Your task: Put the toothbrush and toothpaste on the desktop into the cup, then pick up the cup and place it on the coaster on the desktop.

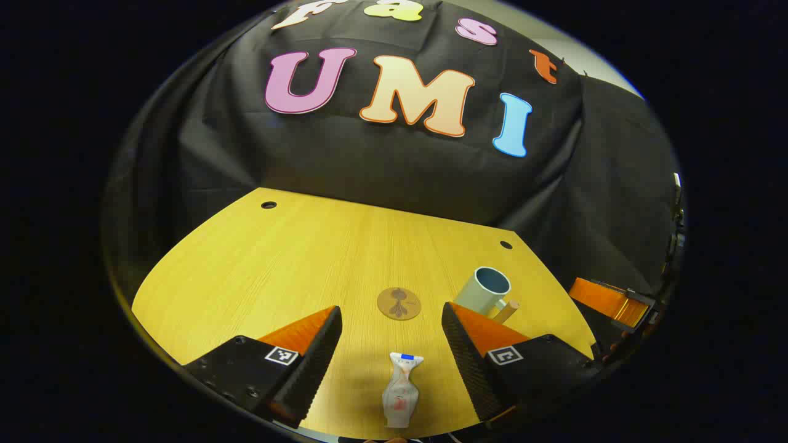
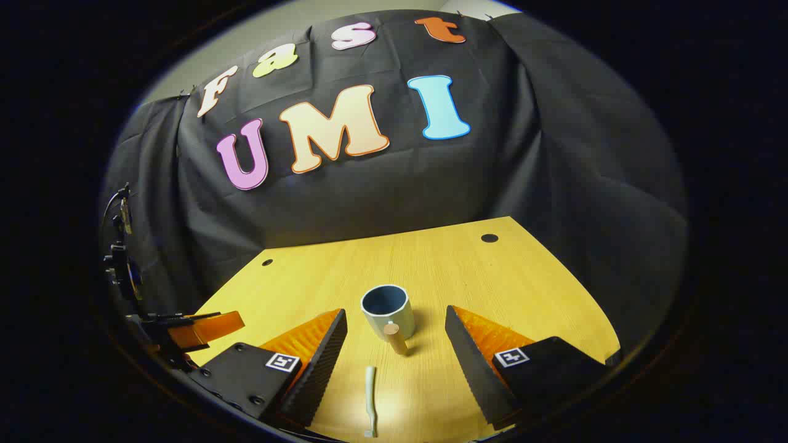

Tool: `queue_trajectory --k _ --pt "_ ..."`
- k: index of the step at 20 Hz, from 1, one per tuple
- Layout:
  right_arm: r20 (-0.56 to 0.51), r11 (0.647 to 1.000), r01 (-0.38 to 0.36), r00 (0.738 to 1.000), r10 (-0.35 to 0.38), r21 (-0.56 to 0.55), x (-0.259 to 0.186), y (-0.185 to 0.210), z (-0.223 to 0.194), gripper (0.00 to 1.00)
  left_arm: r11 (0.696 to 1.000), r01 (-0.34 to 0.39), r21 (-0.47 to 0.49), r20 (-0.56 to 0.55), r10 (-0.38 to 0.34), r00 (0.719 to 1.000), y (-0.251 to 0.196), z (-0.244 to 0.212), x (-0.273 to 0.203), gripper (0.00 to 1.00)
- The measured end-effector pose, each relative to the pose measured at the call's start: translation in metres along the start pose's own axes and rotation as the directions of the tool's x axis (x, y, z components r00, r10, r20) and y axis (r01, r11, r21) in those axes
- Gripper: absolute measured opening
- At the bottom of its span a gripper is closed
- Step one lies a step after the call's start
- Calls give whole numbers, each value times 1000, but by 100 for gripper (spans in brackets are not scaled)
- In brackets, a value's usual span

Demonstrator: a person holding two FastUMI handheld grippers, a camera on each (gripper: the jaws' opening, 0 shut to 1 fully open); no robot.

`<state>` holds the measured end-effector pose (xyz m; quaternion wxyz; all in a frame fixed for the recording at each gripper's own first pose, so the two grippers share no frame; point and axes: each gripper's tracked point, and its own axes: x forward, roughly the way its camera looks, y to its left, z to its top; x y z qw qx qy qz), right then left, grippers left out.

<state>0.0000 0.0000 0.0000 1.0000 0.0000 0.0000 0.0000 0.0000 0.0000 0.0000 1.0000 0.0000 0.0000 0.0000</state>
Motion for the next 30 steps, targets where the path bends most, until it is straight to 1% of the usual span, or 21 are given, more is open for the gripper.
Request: queue_trajectory --k 2,3,4,9,10,11,15,20,23,24,25,26,27,28,29,30 --pt "-12 1000 -9 1000 9 -5 4 -3 -1 99 1000 -5 2 -8 5 1000 -3 -4 1 95" --pt "-17 1000 -13 1000 13 -6 6 -5 0 95 1000 -11 3 -9 11 1000 -3 -4 2 95" --pt "-19 1000 -17 1000 17 -7 7 -6 1 99 1000 -17 2 -7 17 1000 -3 -3 3 95" --pt "-34 999 -32 999 31 -10 9 -8 -1 99 999 -32 -18 -6 32 999 -3 -3 1 95" --pt "-34 999 -34 999 33 -13 8 -7 -2 95 999 -36 -18 -6 36 999 -2 -4 1 95" --pt "-35 999 -33 999 33 -17 7 -7 -3 99 999 -39 -18 -7 39 999 -1 -4 2 95" --pt "-54 999 -34 998 33 -24 2 -5 -11 99 999 -45 -14 -23 44 999 2 -12 0 95" --pt "-83 999 -36 996 33 -34 -1 3 -21 99 999 -49 -14 -32 48 998 12 -26 -18 95" --pt "-127 997 -54 991 46 -55 0 13 -33 99 998 -60 -20 -35 59 998 19 -25 -21 95" --pt "-142 996 -61 988 51 -63 0 17 -38 95 998 -63 -23 -36 62 997 22 -27 -22 95" --pt "-160 995 -71 985 59 -72 0 21 -42 95 997 -67 -24 -39 66 997 25 -29 -24 95" --pt "-175 993 -78 983 63 -84 0 26 -47 99 997 -73 -23 -44 71 996 28 -31 -27 95" --pt "-189 992 -85 980 65 -98 1 28 -51 99 997 -79 -21 -46 78 996 31 -32 -29 95" --pt "-204 989 -92 977 68 -113 3 32 -56 94 996 -82 -21 -48 81 996 34 -33 -31 95" --pt "-223 987 -100 972 70 -125 6 34 -62 99 996 -85 -20 -51 84 995 36 -34 -34 95" --pt "-245 985 -110 967 74 -135 7 37 -69 99 996 -93 -17 -51 92 994 39 -37 -38 95"
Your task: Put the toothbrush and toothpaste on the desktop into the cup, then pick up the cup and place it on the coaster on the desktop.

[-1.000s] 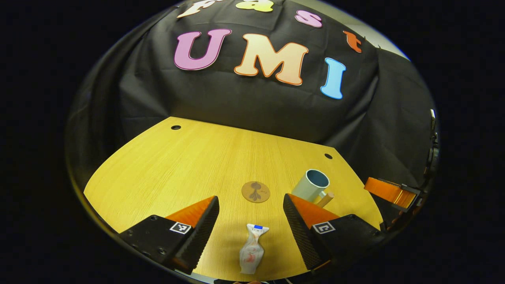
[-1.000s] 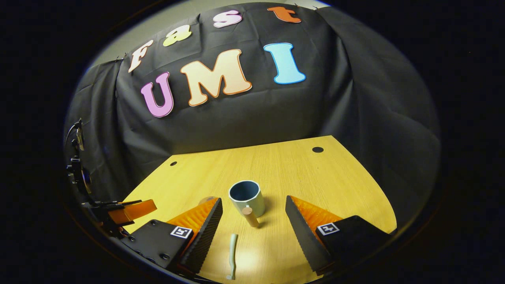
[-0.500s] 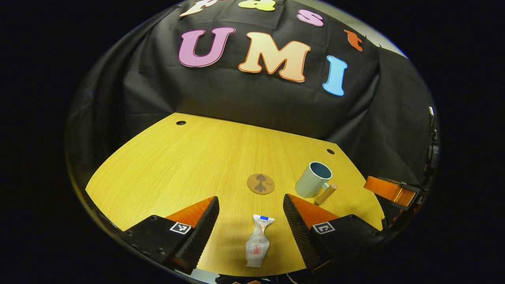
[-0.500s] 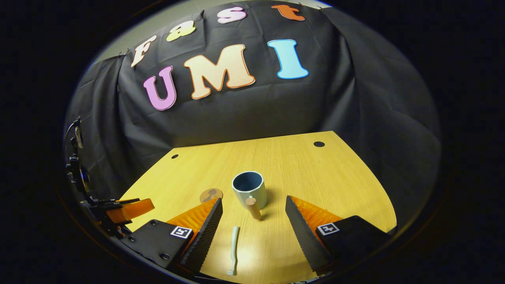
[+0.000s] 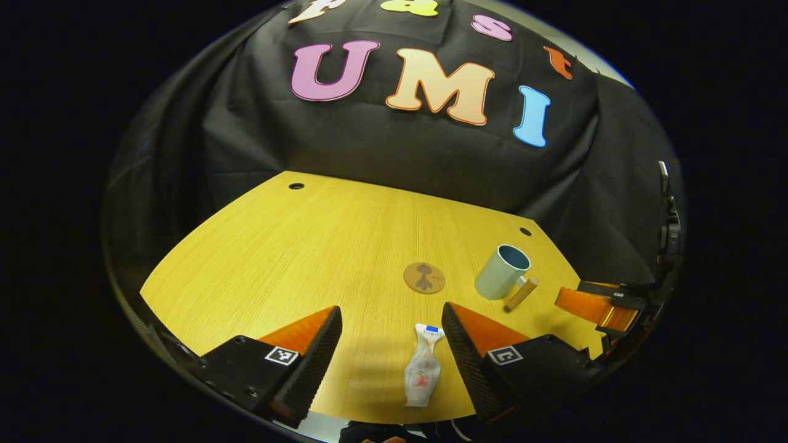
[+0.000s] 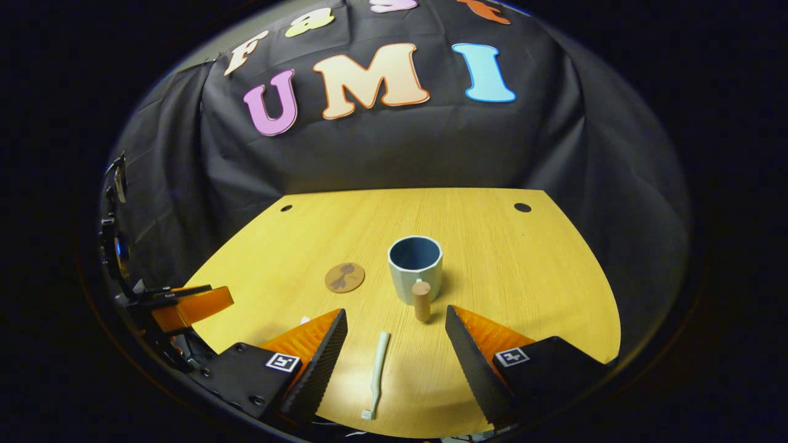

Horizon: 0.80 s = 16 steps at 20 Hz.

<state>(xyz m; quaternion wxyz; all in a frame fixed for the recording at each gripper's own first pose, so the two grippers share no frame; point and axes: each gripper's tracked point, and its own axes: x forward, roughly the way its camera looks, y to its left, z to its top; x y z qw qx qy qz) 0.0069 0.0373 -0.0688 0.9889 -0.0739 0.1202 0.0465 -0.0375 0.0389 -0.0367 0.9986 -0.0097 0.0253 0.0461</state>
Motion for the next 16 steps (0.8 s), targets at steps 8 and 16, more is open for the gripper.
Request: queue_trajectory --k 8,16 --pt "-244 992 -49 969 19 -116 33 18 -52 95 998 -66 -14 -28 66 997 34 -21 -20 95" --pt "-491 989 -66 871 -7 -130 60 23 -95 98 988 -148 -31 -63 146 987 59 -34 -29 95"
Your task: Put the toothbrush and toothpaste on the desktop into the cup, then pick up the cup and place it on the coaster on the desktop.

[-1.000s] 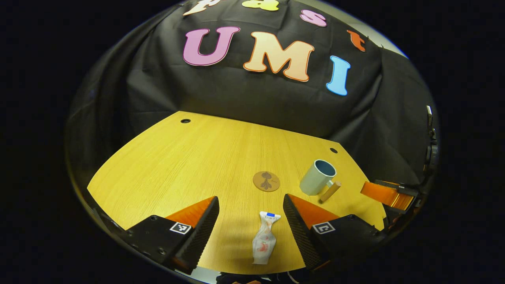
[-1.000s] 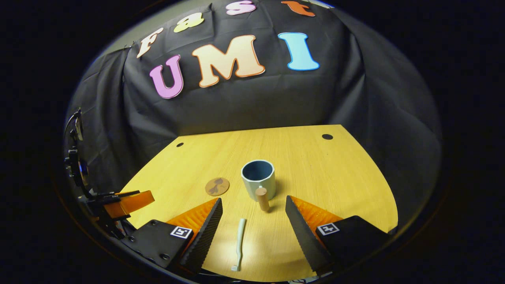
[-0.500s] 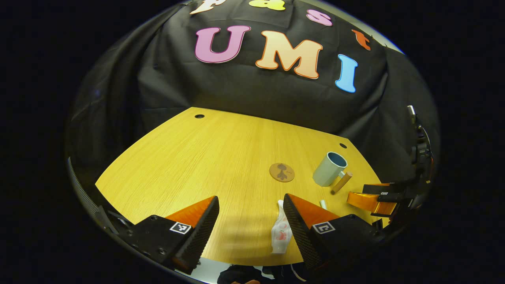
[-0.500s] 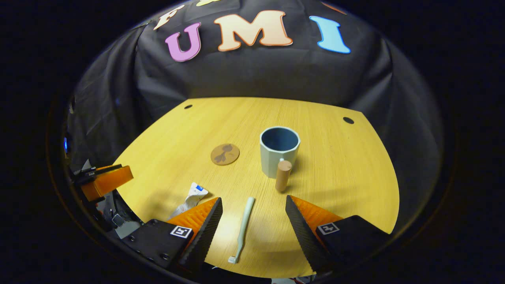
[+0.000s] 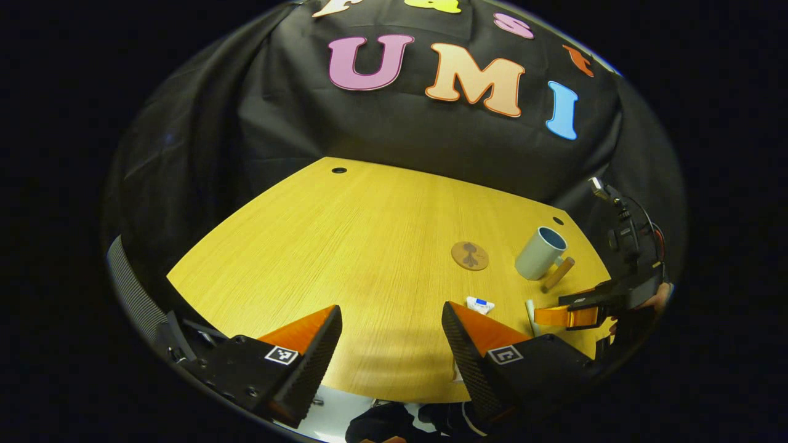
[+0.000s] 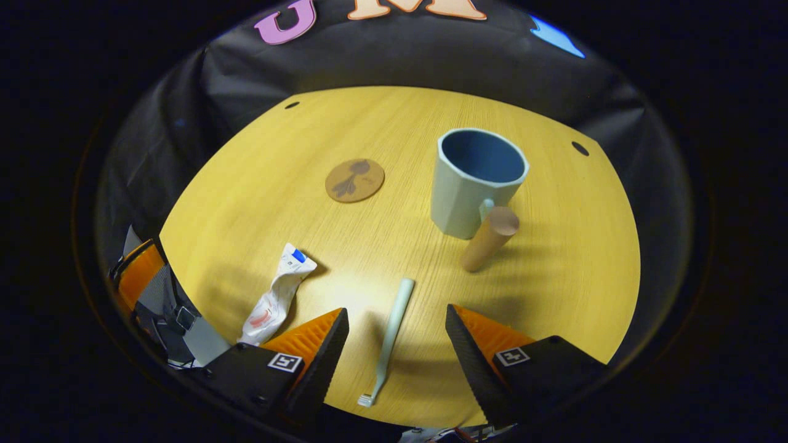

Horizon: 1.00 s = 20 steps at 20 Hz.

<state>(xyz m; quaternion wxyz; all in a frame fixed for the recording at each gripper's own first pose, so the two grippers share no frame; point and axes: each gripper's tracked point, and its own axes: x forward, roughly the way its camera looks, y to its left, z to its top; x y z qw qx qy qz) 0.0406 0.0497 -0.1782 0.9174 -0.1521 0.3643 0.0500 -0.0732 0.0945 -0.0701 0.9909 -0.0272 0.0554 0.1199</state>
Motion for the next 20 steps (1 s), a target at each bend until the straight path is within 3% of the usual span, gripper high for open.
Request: queue_trajectory --k 1,3,4,7,10,15,16,17,18,20 --pt "-24 1000 -3 1000 3 -4 5 1 -1 92 1000 -6 -4 -5 6 1000 1 0 0 95" --pt "-61 1000 12 998 -12 -8 14 -1 -4 89 1000 -17 -11 -16 17 1000 3 -4 1 95" --pt "-77 1000 16 997 -16 0 17 0 -4 78 1000 -22 -12 -20 22 1000 6 -4 1 95" --pt "-118 999 27 993 -23 30 25 -1 -5 63 999 -39 -9 -26 39 999 12 -4 5 95" --pt "-149 999 42 988 -38 27 30 -3 -6 58 999 -45 -7 -34 45 998 19 -4 9 95" --pt "-188 998 55 981 -50 22 34 0 -7 27 998 -55 5 -45 55 997 27 0 18 95" --pt "-186 998 65 981 -63 7 35 -4 -7 22 999 -52 6 -46 52 998 27 1 19 95" --pt "-190 997 77 979 -75 1 32 -7 -6 30 999 -49 10 -49 49 998 25 1 20 95" --pt "-186 997 78 980 -76 4 34 -7 -6 16 999 -48 18 -54 49 997 25 0 22 95" --pt "-192 997 75 979 -71 13 34 -7 -7 13 999 -43 32 -64 45 997 24 0 25 95"
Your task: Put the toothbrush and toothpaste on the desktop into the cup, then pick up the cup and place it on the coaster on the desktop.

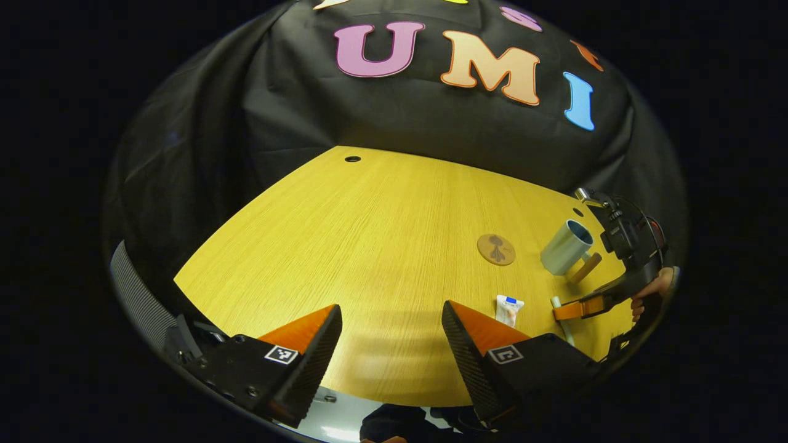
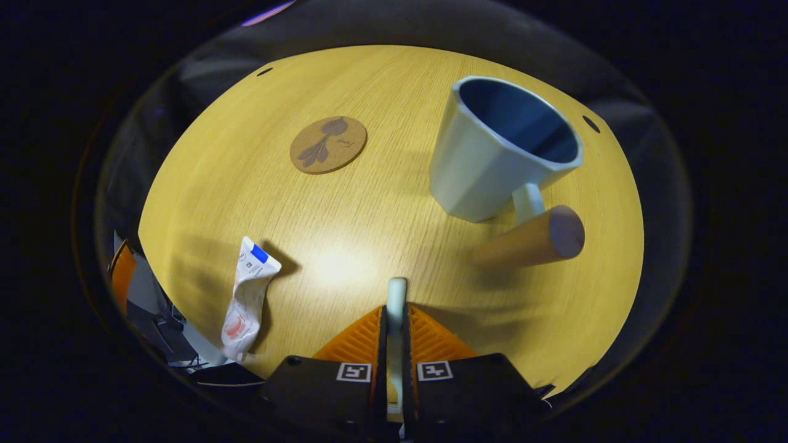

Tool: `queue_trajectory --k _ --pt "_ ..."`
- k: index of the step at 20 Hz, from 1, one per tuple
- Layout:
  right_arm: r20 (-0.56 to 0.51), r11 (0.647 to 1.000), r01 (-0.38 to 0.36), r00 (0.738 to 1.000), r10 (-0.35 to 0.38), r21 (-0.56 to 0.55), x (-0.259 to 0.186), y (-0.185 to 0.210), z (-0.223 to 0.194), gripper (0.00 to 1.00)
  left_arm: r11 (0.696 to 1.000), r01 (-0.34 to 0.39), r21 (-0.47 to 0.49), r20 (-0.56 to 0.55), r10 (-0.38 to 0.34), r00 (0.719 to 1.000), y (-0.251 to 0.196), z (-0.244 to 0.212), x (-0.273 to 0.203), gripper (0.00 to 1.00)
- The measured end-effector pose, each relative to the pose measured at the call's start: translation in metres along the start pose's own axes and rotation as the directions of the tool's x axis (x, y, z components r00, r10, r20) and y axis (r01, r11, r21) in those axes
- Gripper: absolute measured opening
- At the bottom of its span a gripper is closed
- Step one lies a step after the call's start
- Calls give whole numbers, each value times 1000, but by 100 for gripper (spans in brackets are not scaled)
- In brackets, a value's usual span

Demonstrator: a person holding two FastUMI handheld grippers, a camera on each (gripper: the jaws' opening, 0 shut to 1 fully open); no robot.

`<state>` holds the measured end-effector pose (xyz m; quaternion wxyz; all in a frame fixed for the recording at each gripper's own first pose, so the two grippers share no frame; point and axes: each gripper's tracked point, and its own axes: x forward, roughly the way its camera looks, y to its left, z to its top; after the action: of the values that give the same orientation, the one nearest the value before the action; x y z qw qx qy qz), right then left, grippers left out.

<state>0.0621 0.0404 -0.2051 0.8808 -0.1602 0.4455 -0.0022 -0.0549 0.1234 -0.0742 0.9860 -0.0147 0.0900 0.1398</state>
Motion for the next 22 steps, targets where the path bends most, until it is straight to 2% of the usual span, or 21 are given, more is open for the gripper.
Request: queue_trajectory --k 4,10,17,22 --pt "20 1000 3 1000 -3 -3 -4 -1 -1 6 1000 26 17 -22 -26 999 -10 -1 5 95" --pt "102 999 -28 995 24 40 -25 -2 2 6 990 118 82 -77 -112 991 -48 -3 12 95" --pt "145 992 -29 989 12 121 -48 -27 -22 7 943 277 184 -246 -228 942 -121 -29 27 96" --pt "158 980 -9 987 -24 200 -58 -58 -40 6 925 311 218 -364 -219 905 -149 -47 45 95"
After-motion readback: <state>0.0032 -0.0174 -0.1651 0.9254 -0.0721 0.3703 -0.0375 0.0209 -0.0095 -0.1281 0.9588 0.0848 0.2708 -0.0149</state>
